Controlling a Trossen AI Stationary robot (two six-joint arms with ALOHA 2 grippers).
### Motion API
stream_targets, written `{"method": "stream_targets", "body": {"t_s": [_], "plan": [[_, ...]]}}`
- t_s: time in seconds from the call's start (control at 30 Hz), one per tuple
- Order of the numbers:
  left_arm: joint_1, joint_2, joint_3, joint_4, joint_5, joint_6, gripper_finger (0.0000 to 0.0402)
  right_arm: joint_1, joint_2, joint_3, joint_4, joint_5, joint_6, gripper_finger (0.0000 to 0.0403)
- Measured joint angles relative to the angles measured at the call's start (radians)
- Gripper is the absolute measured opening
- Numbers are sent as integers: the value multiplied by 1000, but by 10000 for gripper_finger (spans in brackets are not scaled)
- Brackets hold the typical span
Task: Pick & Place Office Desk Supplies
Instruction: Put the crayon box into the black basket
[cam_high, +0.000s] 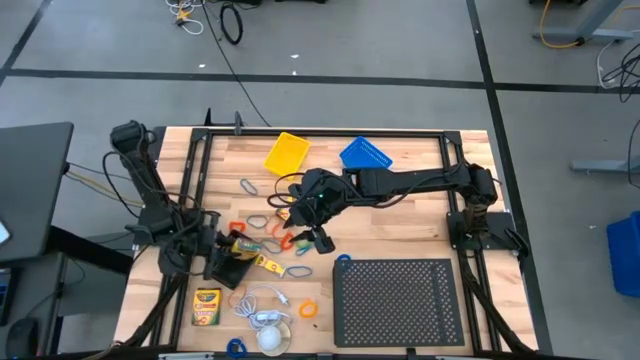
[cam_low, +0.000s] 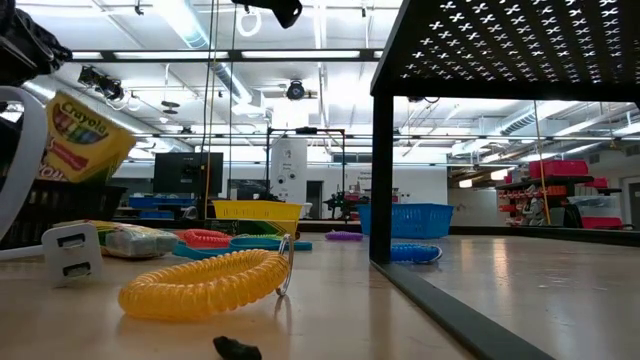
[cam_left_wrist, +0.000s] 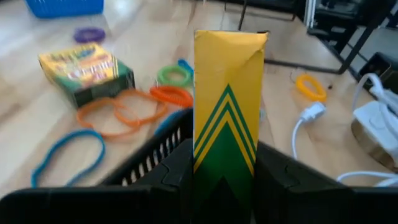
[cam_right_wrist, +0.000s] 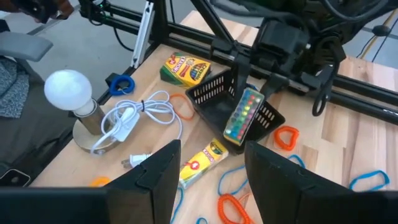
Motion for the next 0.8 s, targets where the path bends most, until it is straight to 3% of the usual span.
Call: {"method": "stream_targets", "body": {"t_s": [0.33,0.6,0.7,0.8], "plan": [[52,62,-1,8,65,-68,116,0,0,0,-8,0,-8,188],[51,62,-4,35,65,-87,311,0,0,1,-14,-1,-10,188],[51,62,-6,50,52,-91,355,0,0,1,-14,-1,-10,188],[51,61,-6,59,41,-92,371,0,0,1,-14,-1,-10,188]]}}
